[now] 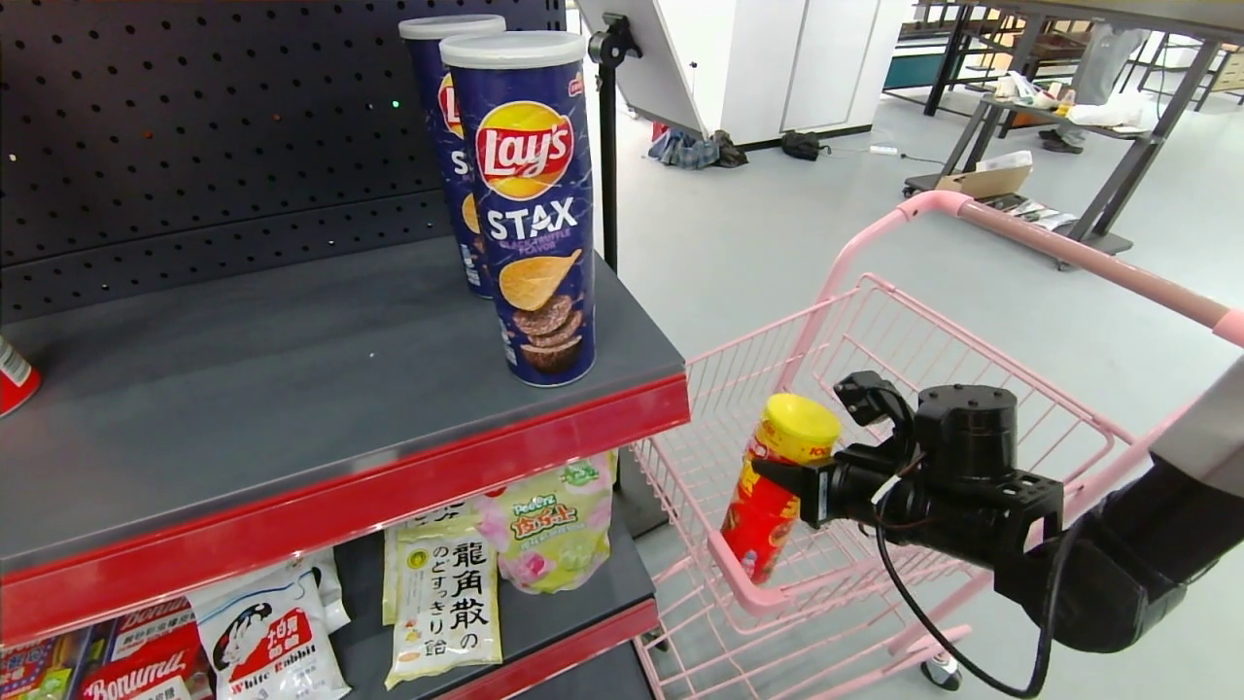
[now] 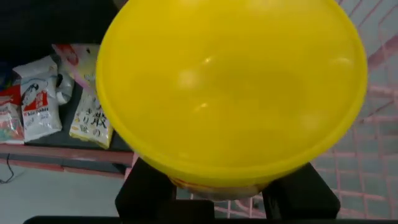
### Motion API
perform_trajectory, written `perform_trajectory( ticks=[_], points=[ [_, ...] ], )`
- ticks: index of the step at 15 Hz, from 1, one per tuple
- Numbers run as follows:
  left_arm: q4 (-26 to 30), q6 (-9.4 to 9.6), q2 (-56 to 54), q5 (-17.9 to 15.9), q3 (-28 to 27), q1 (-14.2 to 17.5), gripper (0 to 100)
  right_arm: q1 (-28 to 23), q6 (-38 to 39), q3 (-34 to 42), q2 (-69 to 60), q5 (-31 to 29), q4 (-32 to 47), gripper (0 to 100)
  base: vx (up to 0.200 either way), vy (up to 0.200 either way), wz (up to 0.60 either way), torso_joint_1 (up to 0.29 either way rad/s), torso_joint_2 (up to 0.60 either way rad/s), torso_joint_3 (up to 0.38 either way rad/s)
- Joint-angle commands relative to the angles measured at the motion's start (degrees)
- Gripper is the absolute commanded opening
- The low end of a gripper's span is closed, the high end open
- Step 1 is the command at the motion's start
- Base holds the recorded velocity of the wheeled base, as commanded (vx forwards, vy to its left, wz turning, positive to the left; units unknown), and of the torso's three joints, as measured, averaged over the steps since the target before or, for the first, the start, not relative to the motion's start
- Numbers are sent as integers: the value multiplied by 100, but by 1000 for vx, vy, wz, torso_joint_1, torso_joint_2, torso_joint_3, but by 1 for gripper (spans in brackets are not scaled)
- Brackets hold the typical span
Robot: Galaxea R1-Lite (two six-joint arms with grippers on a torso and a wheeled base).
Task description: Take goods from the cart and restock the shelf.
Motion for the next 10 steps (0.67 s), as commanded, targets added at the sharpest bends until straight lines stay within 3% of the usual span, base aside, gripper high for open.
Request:
perform_trajectory(
  ticks=[1, 6, 8, 9, 10],
  points=[
    [1, -8, 7, 1, 0, 2, 100, -185, -150, -599, -718, 0, 259, 0, 0, 0, 0, 0, 0, 0],
    [1, -8, 7, 1, 0, 2, 100, -747, -370, -1926, -3073, -36, 3581, 0, 0, 0, 0, 0, 0, 0],
    [1, 9, 7, -8, 0, 2, 100, -765, -440, -1996, -4216, -1248, 4574, 0, 0, 0, 0, 0, 0, 0],
    [1, 36, 7, -17, 0, 2, 100, -703, -537, -1891, -4717, -1477, 4917, 0, 0, 0, 0, 0, 0, 0],
    [1, 36, 7, -26, 0, 2, 100, -783, -607, -1768, -5297, -1327, 5497, 0, 0, 0, 0, 0, 0, 0]
  ],
)
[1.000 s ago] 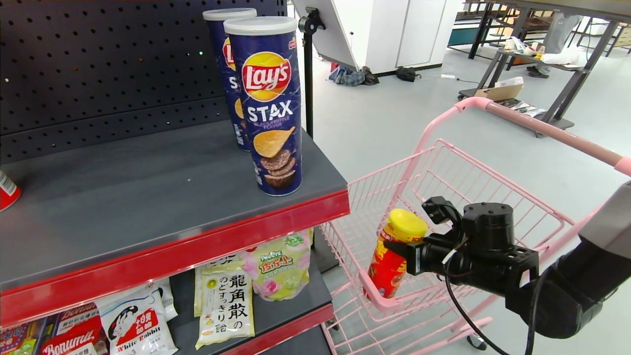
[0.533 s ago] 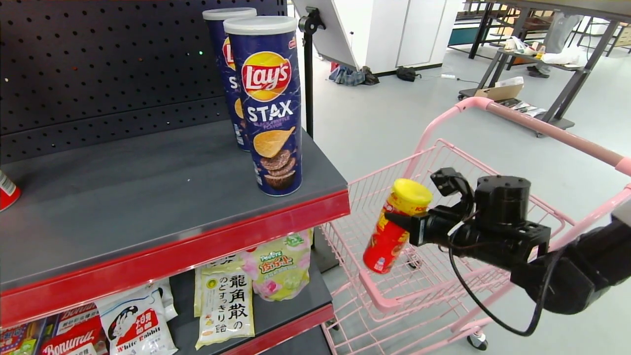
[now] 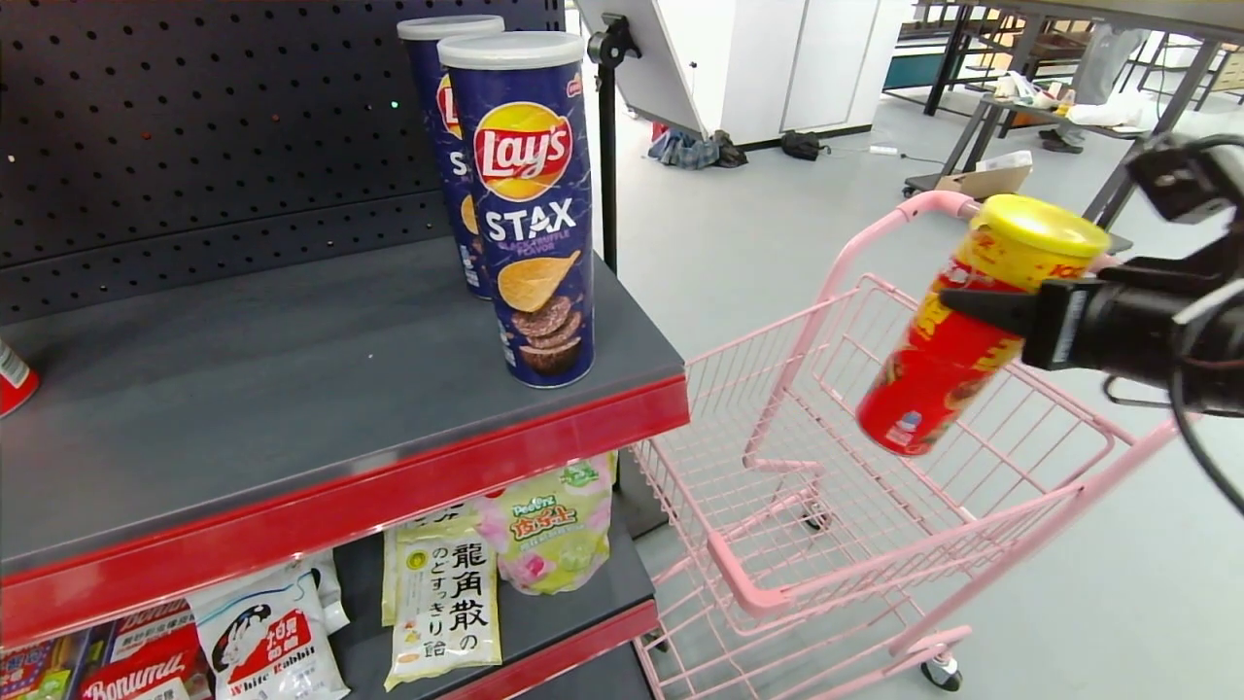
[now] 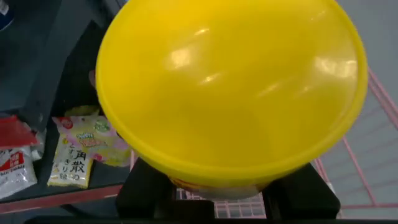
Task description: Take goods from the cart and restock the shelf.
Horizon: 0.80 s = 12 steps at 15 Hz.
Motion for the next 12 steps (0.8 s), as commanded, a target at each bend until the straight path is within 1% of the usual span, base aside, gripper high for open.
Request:
perform_trajectory(
  ticks=[1, 3, 5, 7, 9, 12],
  points=[
    [-1, 4, 7, 1, 0, 2, 100, -158, -174, 135, -2166, -284, 1548, 0, 0, 0, 0, 0, 0, 0],
    [8, 4, 7, 1, 0, 2, 100, -272, -306, 293, -3160, -345, 2857, 0, 0, 0, 0, 0, 0, 0],
    [8, 4, 7, 1, 0, 2, 100, -474, -306, 451, -3696, -354, 3429, 0, 0, 0, 0, 0, 0, 0],
    [8, -5, 7, 1, 0, 2, 100, -571, -394, 785, -4074, -363, 3499, 0, 0, 0, 0, 0, 0, 0],
    [-1, -5, 7, 1, 0, 2, 100, -580, -517, 943, -4276, -380, 3508, 0, 0, 0, 0, 0, 0, 0],
    [-1, -5, 7, 1, 0, 2, 100, -606, -561, 952, -4320, -389, 3472, 0, 0, 0, 0, 0, 0, 0]
  ],
)
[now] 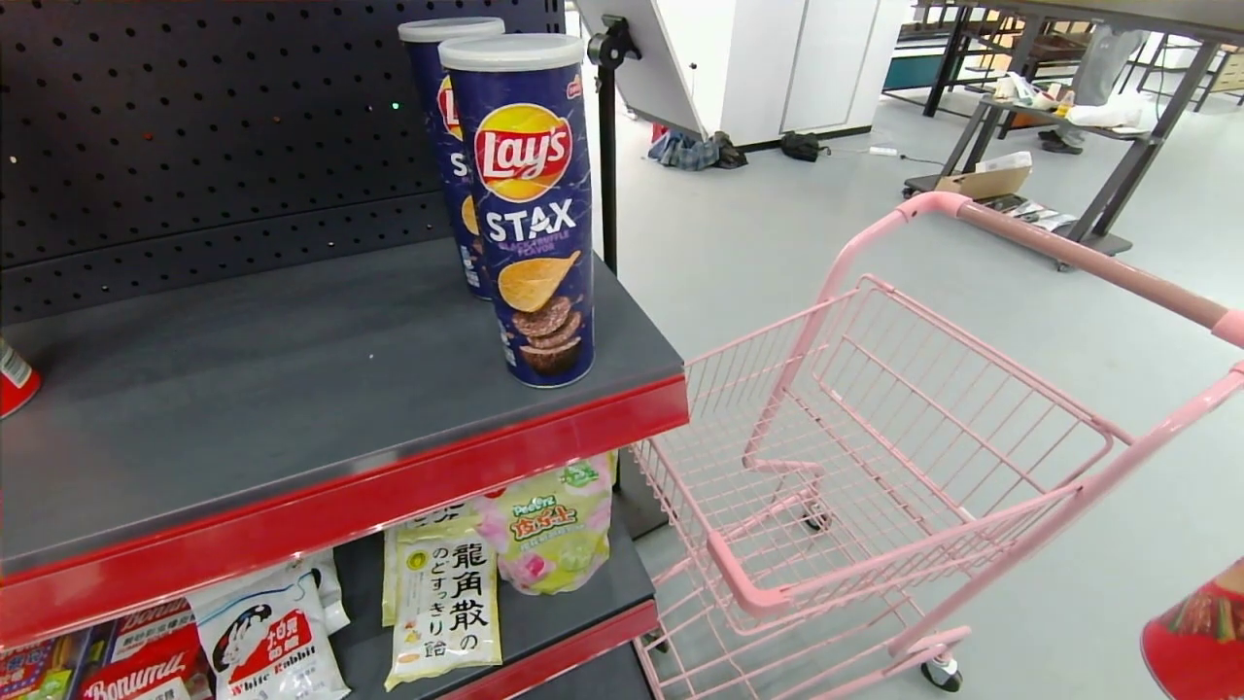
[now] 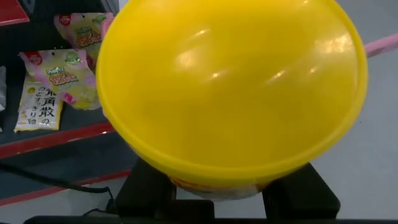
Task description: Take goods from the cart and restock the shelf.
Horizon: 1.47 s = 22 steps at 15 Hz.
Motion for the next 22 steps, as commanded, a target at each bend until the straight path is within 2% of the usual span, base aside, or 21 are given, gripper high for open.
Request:
perform_trajectory(
  ticks=[1, 12, 18, 22],
  points=[
    [2, -1, 7, 1, 0, 2, 100, -8, -8, 14, -147, -2, -12, 0, 0, 0, 0, 27, -71, -51],
    [-7, 8, 7, 1, 0, 2, 100, 10, -43, 22, -33, 16, -38, 0, 0, 0, 0, 179, -510, -330],
    [2, 8, 7, 1, 0, 2, 100, 1, -140, 22, 38, 7, -47, 0, 0, 0, 0, 147, -352, -212],
    [-7, 8, 7, 1, 0, 2, 100, -8, -184, 40, 29, 7, -47, 0, 0, 0, 600, 11, -14, -12]
  ],
)
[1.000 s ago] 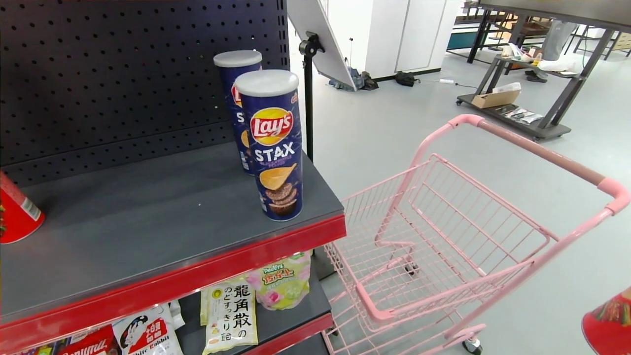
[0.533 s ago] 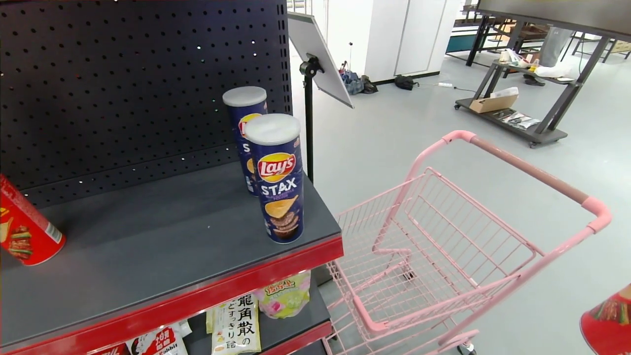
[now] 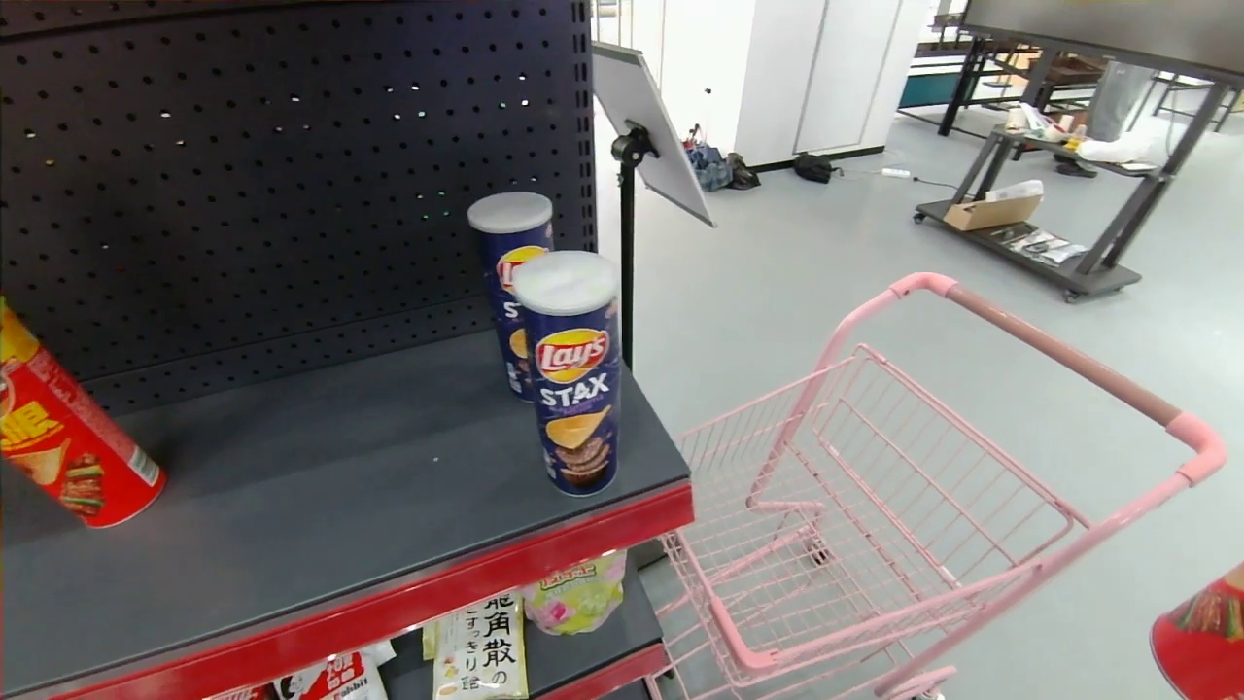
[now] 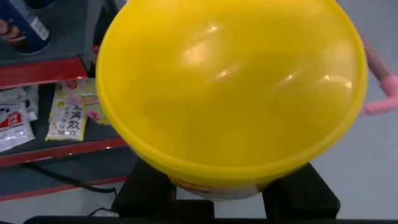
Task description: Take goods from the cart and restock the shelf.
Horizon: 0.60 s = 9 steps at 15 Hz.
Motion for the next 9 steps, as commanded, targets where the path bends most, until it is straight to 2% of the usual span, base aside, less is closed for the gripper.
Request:
perform_trajectory(
  ticks=[1, 5, 8, 9],
  points=[
    [-1, -1, 7, 1, 0, -1, 100, 0, 1, -1, 26, 5, -1, 0, 0, 0, 600, -2, -2, -2],
    [-1, -1, 7, 1, 0, -1, 100, 8, 1, 26, 9, 22, -9, 0, 0, 0, 600, 11, 2, -1],
    [-1, -9, 7, 1, 0, -1, 100, -9, -8, 298, -308, -39, -9, 0, 0, 0, 0, 0, 0, 0],
    [-1, -1, 7, 1, 0, -1, 100, 26, -8, 615, -738, -57, -133, 0, 0, 200, 0, 7, 7, -2]
  ],
)
